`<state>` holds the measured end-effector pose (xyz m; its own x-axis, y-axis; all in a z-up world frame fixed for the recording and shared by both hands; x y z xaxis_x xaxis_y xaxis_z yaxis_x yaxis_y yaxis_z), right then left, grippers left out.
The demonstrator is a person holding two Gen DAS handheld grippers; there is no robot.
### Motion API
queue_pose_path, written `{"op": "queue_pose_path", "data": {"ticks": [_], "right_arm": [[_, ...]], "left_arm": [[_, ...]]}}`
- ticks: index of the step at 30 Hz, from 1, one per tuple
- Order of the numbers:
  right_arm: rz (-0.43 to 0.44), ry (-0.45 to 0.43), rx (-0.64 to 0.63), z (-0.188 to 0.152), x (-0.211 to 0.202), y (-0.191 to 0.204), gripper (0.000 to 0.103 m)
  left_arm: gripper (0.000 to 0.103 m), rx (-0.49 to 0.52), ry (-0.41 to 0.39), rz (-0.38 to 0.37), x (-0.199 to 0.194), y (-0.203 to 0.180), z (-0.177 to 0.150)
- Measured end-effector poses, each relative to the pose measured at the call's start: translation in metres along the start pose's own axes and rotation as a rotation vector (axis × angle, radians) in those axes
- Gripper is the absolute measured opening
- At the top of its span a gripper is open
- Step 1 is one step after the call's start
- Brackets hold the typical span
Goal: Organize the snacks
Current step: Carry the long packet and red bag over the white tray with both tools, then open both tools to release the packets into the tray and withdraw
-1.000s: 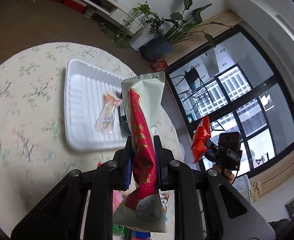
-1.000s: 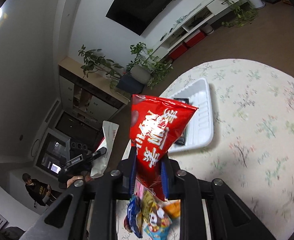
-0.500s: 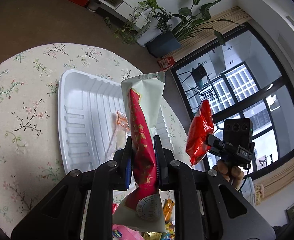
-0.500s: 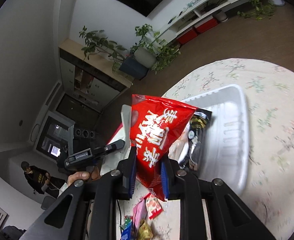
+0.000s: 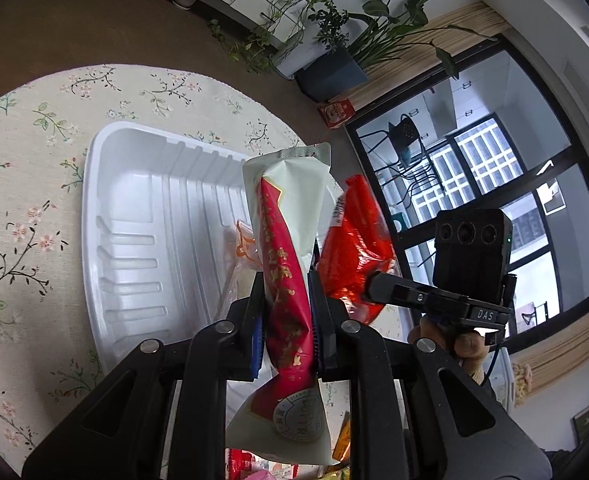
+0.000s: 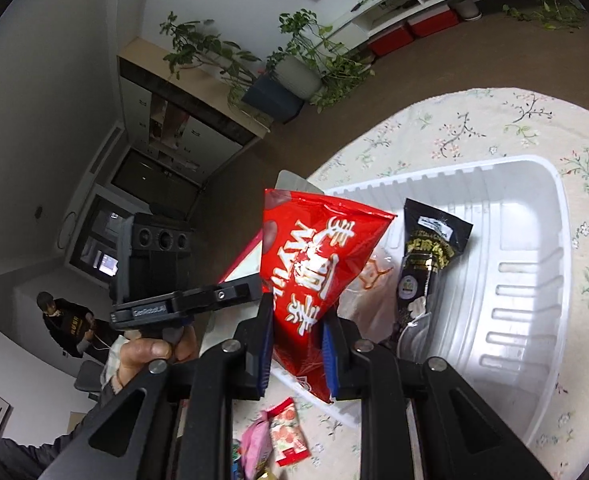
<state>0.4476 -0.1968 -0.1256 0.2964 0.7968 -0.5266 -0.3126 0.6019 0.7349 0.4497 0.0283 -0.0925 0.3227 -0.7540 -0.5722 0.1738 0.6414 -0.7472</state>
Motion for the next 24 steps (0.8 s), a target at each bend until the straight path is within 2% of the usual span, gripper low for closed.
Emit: {"op": "queue_pose_path", "data": {"ticks": [9, 18, 24], "right_arm": [[-0.033, 0.025, 0.013, 0.006, 0.023, -0.015, 0.023], [-0.074, 0.036, 0.011, 0.007, 0.028, -0.021, 0.023], [-0.107, 0.028, 0.006, 0.009, 0.028, -0.019, 0.029]], "left_arm": [[0.016, -0.023, 0.011, 0.04, 0.02, 0.013, -0.003], [0.017, -0.049, 0.016, 0.077, 0.038, 0.024, -0.005], [0.017, -0.064, -0.009, 0.097, 0.027, 0.028, -0.008]]}}
Point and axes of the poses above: each gripper's, at about its wrist camera, not at the fingertips, and x roughly the way its jaws point, y to its left, z to its top, the point moved 3 cm from there along x, roughly the way its jaws point, and after that the axes turned 2 degrees about -x, right-handed, at the moved point
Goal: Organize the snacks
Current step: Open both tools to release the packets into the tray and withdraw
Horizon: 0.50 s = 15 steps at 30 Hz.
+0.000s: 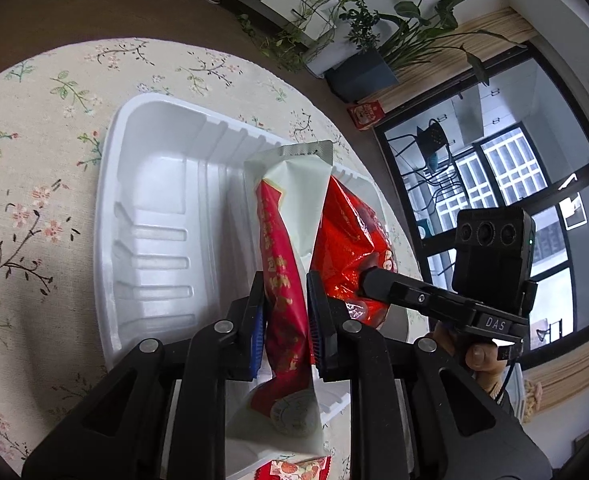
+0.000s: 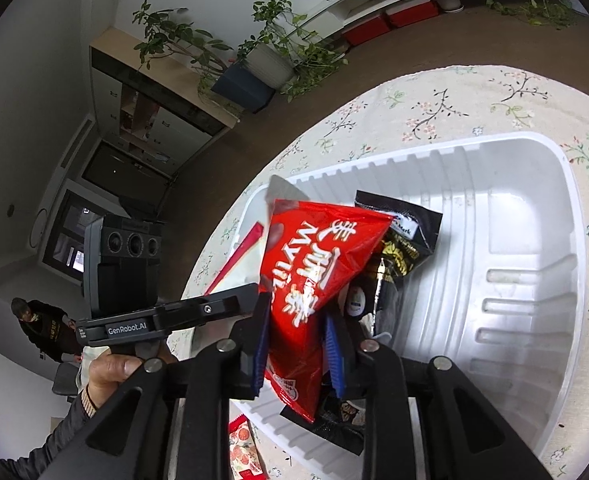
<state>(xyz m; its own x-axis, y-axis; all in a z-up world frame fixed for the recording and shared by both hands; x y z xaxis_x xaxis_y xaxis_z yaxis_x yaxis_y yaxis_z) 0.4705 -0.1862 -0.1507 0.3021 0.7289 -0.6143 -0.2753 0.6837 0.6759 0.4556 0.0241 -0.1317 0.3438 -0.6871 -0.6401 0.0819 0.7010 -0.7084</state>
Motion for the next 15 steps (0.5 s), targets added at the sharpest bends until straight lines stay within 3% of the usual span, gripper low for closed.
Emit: {"op": "queue_pose_path", "data": {"ticks": [9, 11, 13, 15], "right_arm": [[-0.038, -0.03, -0.013, 0.0, -0.013, 0.008, 0.047], [-0.046, -0.042, -0.016, 0.0, -0.017, 0.011, 0.059], [-0.044, -0.051, -0.016, -0.001, -0.022, 0.014, 0.062], [-0.044, -0.058, -0.02, -0.002, -0.027, 0.016, 0.063]], "left_arm": [[0.025, -0.006, -0.056, 0.005, -0.016, -0.003, 0.002], [0.038, -0.003, -0.065, -0.005, -0.019, -0.005, 0.001], [0.056, -0.003, -0.073, -0.016, -0.022, -0.007, 0.0], [0.064, 0.006, -0.075, -0.026, -0.027, -0.011, -0.003]]}}
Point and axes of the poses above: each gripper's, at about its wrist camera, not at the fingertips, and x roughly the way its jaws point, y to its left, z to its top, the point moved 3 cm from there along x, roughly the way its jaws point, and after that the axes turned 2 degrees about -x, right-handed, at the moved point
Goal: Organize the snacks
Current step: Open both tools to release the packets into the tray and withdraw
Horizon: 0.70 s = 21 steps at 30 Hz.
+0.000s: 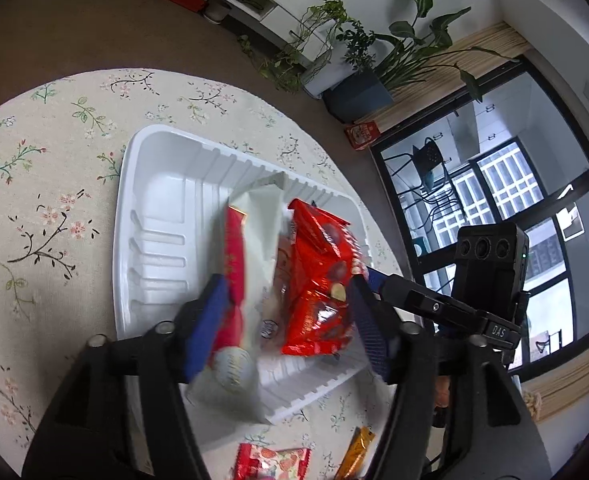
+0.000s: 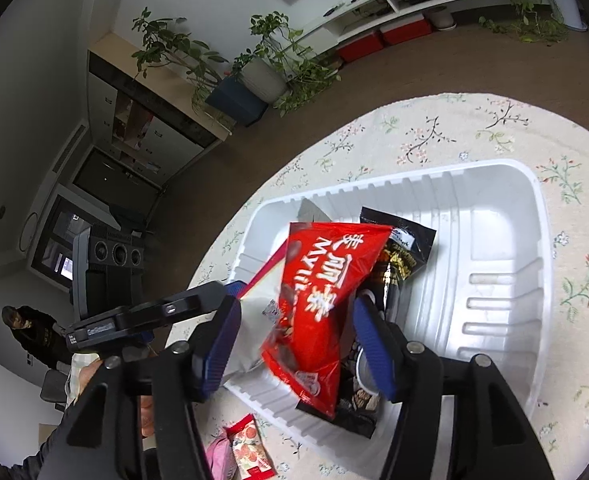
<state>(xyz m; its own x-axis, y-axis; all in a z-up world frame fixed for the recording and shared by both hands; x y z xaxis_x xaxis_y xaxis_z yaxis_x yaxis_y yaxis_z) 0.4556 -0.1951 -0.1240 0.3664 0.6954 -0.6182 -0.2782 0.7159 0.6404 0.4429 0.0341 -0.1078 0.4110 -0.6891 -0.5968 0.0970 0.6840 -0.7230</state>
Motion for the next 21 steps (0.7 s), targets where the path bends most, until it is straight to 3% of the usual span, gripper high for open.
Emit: {"op": "queue_pose_path", "data": {"ticks": [2, 4, 8, 15, 21], "right_arm": [[0.003, -0.016, -0.003, -0.001, -0.009, 0.004, 0.074], [0.001, -0.042, -0.002, -0.005, -0.02, 0.007, 0.078], [0.023, -0.113, 0.008, -0.016, -0.058, 0.013, 0.084], [0.081, -0.303, 0.065, -0.077, -0.144, 0.017, 0.098], [0.101, -0.364, 0.153, -0.151, -0.181, 0.007, 0.102]], "left_arm": [[0.073, 0.018, -0.001, 0.001, -0.006, -0.006, -0.003], [0.076, 0.028, -0.015, -0.003, -0.016, -0.01, -0.005], [0.098, 0.059, -0.083, 0.003, -0.047, -0.025, -0.013], [0.103, 0.169, -0.211, 0.028, -0.112, -0.045, -0.069], [0.103, 0.22, -0.159, 0.068, -0.133, -0.048, -0.154]]}}
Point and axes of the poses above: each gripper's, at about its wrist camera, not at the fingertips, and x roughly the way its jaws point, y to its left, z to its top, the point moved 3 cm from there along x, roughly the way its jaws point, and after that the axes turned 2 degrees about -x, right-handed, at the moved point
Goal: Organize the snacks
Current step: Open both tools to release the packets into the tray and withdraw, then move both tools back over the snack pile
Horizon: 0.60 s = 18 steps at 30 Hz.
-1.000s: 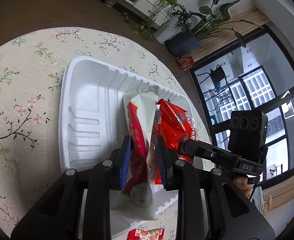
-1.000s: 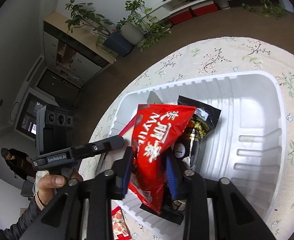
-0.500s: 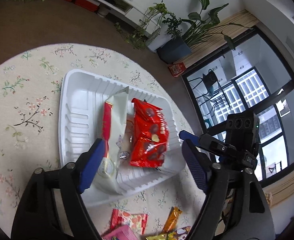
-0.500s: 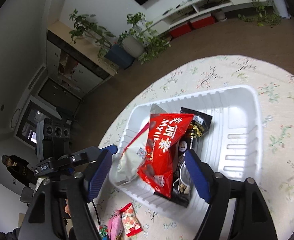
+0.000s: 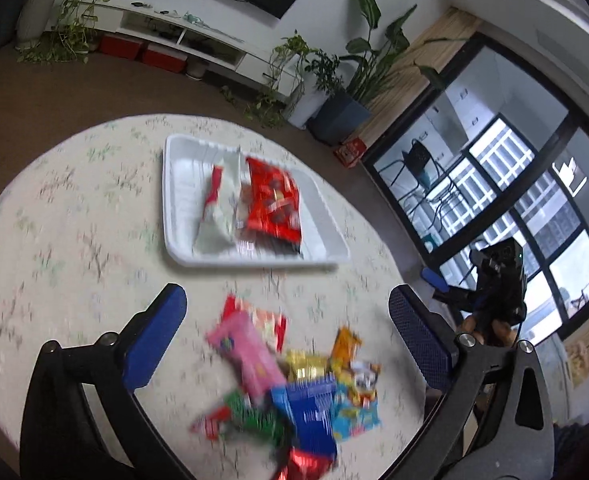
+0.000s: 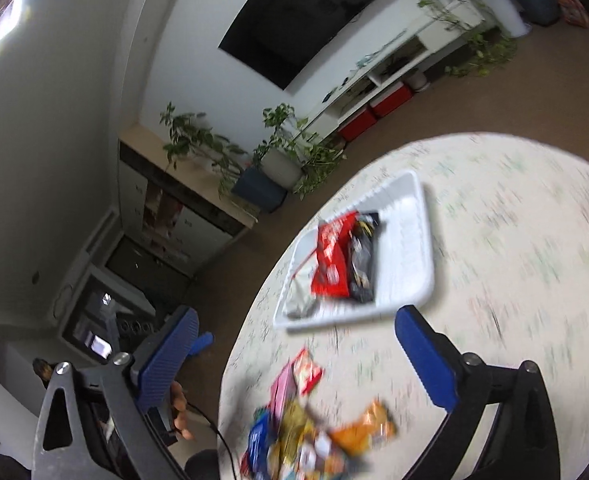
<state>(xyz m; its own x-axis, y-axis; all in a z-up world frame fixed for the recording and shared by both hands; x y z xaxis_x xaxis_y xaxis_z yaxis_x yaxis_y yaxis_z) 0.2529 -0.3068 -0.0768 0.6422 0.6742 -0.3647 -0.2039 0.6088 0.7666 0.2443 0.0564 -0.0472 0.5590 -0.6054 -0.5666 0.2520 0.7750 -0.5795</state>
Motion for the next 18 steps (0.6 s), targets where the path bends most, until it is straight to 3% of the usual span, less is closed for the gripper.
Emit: {"op": "queue_pose_path", "data": {"ticks": [4, 7, 10, 15, 18], "right_arm": [[-0.021, -0.013, 0.075, -0.045, -0.025, -0.01, 0.103], [-0.035, -0.006, 0.116, -0.084, -0.034, -0.01, 0.103], [-0.083, 0.0, 0.08, -0.114, -0.036, -0.001, 0.102], [-0.158, 0.041, 0.012, -0.152, -0.032, 0.013, 0.093], [-0.185, 0.075, -0.008, -0.164, -0.028, 0.017, 0.088]], "left_arm": [[0.103, 0.06, -0.008, 0.076, -0.016, -0.016, -0.055], [0.103, 0.061, 0.03, 0.143, -0.018, -0.023, -0.089], [0.103, 0.075, 0.052, 0.217, -0.021, -0.03, -0.116], [0.102, 0.216, 0.125, 0.298, -0.007, -0.049, -0.155], [0.101, 0.256, 0.157, 0.295, 0.003, -0.053, -0.165]]}}
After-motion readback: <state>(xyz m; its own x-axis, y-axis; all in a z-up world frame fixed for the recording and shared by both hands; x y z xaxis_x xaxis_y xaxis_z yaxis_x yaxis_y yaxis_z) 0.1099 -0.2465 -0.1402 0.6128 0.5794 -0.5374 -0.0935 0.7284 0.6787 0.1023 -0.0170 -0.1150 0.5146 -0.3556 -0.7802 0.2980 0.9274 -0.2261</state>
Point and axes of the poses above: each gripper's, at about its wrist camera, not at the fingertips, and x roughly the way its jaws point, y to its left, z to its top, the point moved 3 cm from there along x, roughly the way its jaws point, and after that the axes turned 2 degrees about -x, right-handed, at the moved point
